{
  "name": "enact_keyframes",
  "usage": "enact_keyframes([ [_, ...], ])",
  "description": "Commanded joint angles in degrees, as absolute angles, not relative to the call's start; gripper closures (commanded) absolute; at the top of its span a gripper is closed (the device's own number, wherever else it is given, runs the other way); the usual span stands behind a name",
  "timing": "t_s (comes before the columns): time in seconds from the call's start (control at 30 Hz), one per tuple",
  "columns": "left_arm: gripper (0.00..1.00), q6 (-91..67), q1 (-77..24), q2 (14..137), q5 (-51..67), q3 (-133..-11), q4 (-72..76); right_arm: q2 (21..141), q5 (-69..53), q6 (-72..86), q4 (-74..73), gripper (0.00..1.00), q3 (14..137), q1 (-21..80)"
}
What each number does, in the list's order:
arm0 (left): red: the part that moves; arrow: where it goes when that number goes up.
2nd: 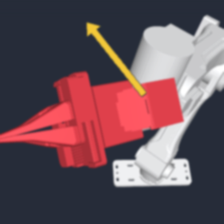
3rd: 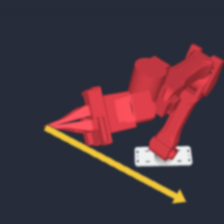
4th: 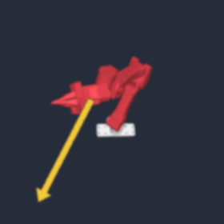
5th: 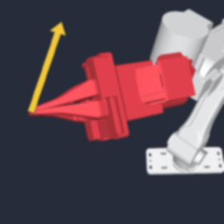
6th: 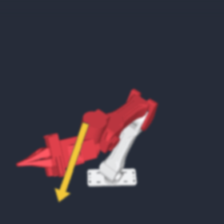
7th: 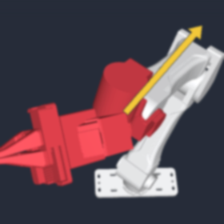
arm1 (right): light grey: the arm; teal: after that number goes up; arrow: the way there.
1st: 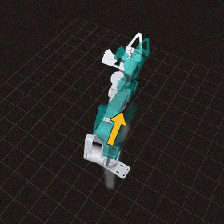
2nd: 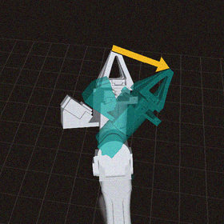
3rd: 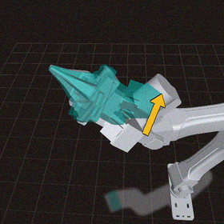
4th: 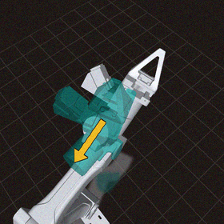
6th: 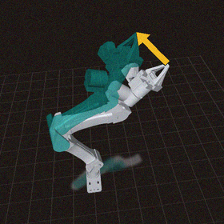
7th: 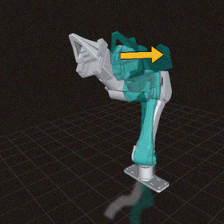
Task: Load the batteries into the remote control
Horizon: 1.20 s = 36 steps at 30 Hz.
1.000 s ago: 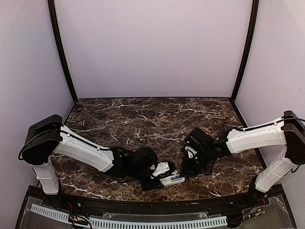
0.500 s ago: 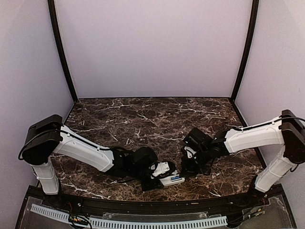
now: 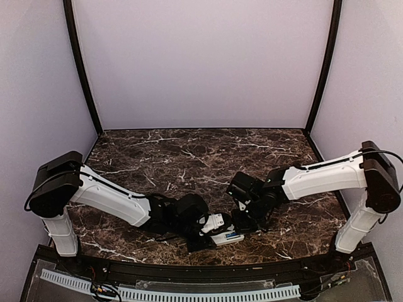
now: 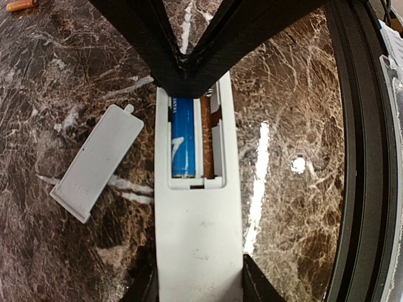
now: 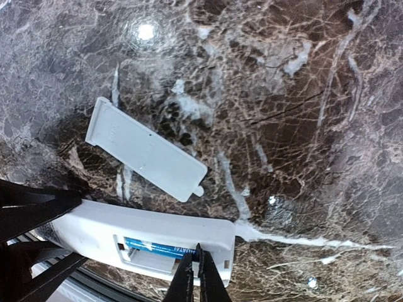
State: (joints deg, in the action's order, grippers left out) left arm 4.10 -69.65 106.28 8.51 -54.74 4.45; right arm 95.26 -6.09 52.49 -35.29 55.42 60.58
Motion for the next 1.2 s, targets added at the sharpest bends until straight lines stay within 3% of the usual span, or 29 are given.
enact_keyframes([
  [0.0, 1.0, 4.61, -69.96, 109.23, 8.24, -53.12, -3.05, 103.58, -3.25, 51.05, -32.31, 0.93, 53.0, 63.67],
  [0.7, 1.0, 7.39, -69.96, 109.66, 5.98, -53.21, -5.68, 94.66, -3.69, 46.61, -35.46, 0.87, 61.04, 62.02],
  [1.17, 1.0, 11.1, -69.96, 108.76, 9.25, -54.28, -10.04, 82.72, -6.81, 42.47, -33.29, 0.86, 58.43, 54.55],
])
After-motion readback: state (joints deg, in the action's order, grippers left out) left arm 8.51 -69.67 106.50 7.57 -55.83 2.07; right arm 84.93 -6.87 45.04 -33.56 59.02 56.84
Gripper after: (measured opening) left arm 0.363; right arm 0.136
